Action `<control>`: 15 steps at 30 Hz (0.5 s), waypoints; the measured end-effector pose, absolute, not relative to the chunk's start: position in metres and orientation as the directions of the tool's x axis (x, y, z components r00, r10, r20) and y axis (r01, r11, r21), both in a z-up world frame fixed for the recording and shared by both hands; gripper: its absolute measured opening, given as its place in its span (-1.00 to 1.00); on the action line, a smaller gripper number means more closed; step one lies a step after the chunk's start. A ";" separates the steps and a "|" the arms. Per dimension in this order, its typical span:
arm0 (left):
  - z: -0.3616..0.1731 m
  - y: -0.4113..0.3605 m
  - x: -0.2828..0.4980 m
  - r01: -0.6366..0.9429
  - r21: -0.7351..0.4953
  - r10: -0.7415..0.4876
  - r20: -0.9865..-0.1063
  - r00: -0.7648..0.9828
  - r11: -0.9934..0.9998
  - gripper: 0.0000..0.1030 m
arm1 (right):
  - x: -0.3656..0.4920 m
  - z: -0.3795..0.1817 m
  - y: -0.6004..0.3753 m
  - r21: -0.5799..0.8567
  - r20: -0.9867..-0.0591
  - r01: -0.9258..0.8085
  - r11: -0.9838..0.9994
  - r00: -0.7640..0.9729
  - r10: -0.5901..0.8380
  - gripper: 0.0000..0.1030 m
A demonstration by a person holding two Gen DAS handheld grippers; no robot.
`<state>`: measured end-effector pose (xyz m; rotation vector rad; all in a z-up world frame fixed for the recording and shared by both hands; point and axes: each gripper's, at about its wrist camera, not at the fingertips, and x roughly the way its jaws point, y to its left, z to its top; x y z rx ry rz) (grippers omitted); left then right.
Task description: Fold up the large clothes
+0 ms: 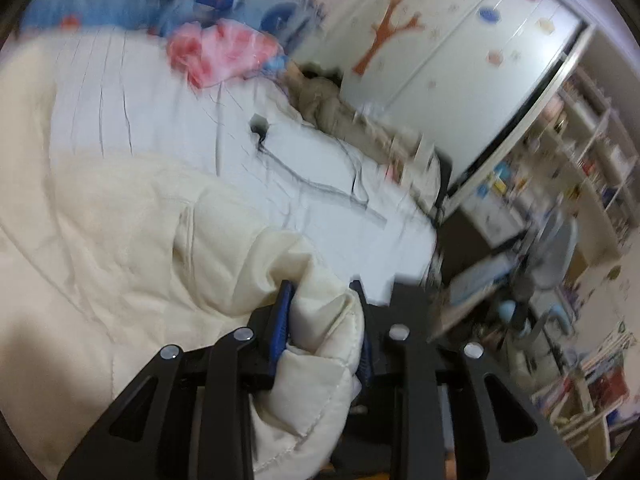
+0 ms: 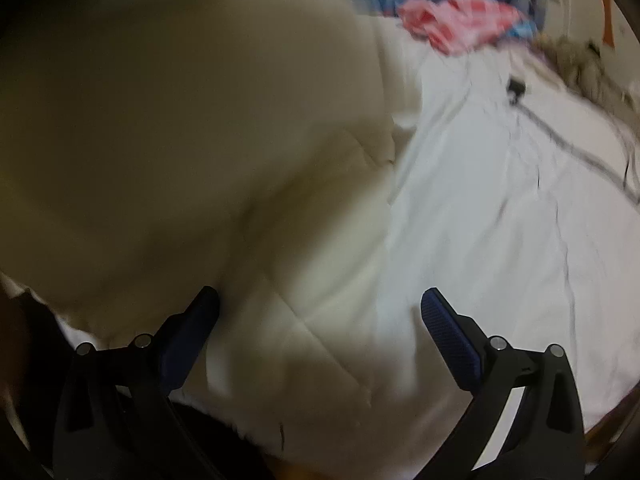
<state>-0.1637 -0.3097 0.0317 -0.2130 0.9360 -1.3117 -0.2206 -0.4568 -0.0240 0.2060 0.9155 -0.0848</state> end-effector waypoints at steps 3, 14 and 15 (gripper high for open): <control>0.015 -0.312 -0.169 0.721 -0.617 -0.860 -0.507 -0.056 0.317 -0.44 | -0.239 -0.034 -0.478 0.280 -0.774 0.167 0.945 0.622 0.120 0.88; 0.148 -0.146 -0.150 0.742 -0.458 -0.865 -0.366 0.345 0.490 0.52 | -0.295 0.029 -0.515 0.356 -0.601 0.208 0.911 0.797 0.053 0.88; 0.142 -0.135 -0.142 0.715 -0.462 -0.845 -0.386 0.370 0.524 0.52 | -0.302 0.042 -0.521 0.387 -0.558 0.205 0.899 0.828 0.051 0.88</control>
